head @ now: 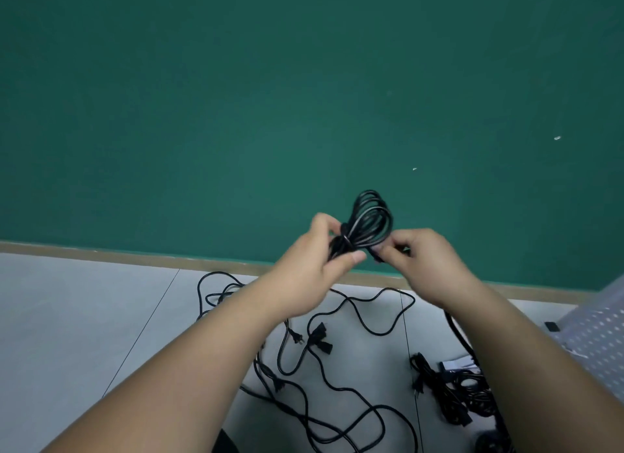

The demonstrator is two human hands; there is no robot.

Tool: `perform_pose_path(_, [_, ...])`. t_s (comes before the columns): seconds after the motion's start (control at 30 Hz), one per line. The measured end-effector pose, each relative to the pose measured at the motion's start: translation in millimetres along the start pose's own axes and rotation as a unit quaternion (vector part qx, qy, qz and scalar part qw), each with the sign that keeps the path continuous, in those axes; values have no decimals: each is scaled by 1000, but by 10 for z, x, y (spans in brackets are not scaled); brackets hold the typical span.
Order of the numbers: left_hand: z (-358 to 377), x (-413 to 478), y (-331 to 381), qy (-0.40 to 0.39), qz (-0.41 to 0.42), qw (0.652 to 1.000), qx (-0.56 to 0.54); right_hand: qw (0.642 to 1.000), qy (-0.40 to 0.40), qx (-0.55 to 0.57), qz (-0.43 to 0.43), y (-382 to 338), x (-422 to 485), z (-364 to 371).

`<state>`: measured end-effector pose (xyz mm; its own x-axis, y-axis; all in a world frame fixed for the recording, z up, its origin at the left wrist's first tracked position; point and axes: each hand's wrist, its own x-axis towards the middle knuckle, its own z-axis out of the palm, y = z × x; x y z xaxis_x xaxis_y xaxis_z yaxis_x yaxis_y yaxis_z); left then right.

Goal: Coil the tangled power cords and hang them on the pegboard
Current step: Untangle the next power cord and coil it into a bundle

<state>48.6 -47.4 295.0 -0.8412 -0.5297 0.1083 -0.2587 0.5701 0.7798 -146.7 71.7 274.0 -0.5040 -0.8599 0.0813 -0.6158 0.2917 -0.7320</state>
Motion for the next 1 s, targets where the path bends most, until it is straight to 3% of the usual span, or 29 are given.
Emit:
perform_pose_path(0.27, [-83, 128, -282, 39, -49, 995, -78, 972, -27, -222, -74, -350, -112, 303])
perform_pose_path(0.47, [-107, 247, -333, 73, -87, 991, -76, 941, -98, -303, -111, -535, -206, 398])
perform_pose_path(0.67, [-132, 249, -329, -48, -119, 987, 96, 927, -96, -343, -118, -560, -248, 18])
perform_pose_path(0.8, [-11, 214, -255, -90, -98, 975, 177, 892, -139, -392, -176, -646, -359, 23])
perform_pose_path(0.9, [71, 203, -255, -137, -83, 960, 231, 886, -91, -402, -210, -620, -355, -16])
perform_pose_path(1.0, [199, 166, -205, -167, -40, 953, 251, 910, 8, -362, -203, -475, -287, -156])
